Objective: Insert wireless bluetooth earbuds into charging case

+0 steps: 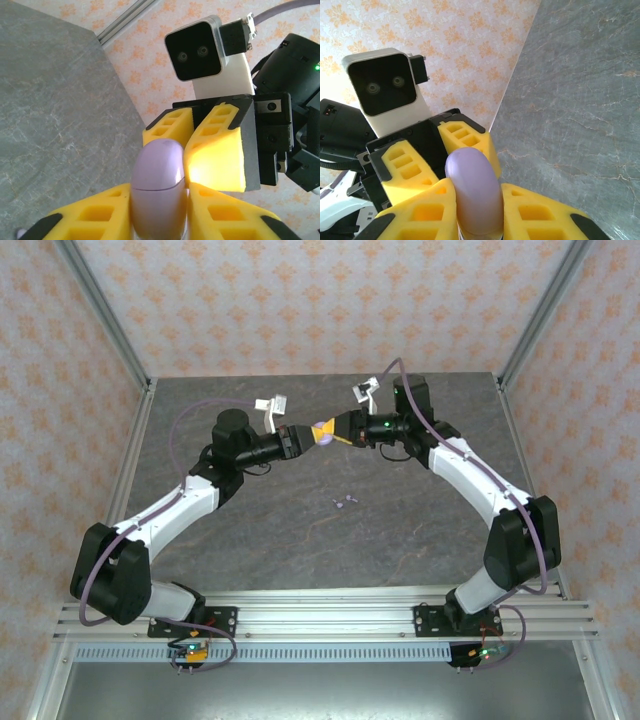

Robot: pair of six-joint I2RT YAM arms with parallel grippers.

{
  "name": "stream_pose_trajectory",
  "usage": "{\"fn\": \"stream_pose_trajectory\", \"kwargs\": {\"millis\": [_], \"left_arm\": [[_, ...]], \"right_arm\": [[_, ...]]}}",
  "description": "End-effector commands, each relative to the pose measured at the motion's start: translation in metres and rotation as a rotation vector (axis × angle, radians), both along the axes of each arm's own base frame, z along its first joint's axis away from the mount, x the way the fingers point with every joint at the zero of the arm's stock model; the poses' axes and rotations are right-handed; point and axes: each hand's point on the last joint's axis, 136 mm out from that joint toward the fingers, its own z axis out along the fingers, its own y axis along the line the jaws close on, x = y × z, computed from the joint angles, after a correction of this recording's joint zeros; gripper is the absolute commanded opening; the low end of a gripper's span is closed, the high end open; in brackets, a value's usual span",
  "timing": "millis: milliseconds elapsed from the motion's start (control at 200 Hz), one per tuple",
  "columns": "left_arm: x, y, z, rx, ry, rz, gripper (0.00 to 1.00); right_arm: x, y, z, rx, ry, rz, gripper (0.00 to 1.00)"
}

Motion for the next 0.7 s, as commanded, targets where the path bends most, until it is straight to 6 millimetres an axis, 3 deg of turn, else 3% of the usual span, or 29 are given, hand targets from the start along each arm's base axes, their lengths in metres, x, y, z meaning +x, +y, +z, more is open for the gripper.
{"fn": "stream_pose_trajectory", "kwargs": {"millis": [0, 85, 295, 696], "left_arm": [[-0.005, -0.005, 0.017, 0.007, -0.057, -0.016, 0.16], [-0.006, -0.003, 0.015, 0.023, -0.056, -0.009, 0.13], [-0.008, 0.003, 0.014, 0.075, -0.072, 0.014, 0.13], [-0.025, -0.002, 0.032, 0.201, -0.345, 0.038, 0.18]], "right_arm": [[-0.008, 0.004, 0.024, 0.012, -0.079, 0.035, 0.22], [-0.008, 0.003, 0.023, -0.006, -0.083, 0.029, 0.26], [-0.006, -0.009, 0.022, -0.105, -0.121, -0.036, 0.45], [-0.019, -0.025, 0.033, -0.18, -0.19, -0.076, 0.52]]}}
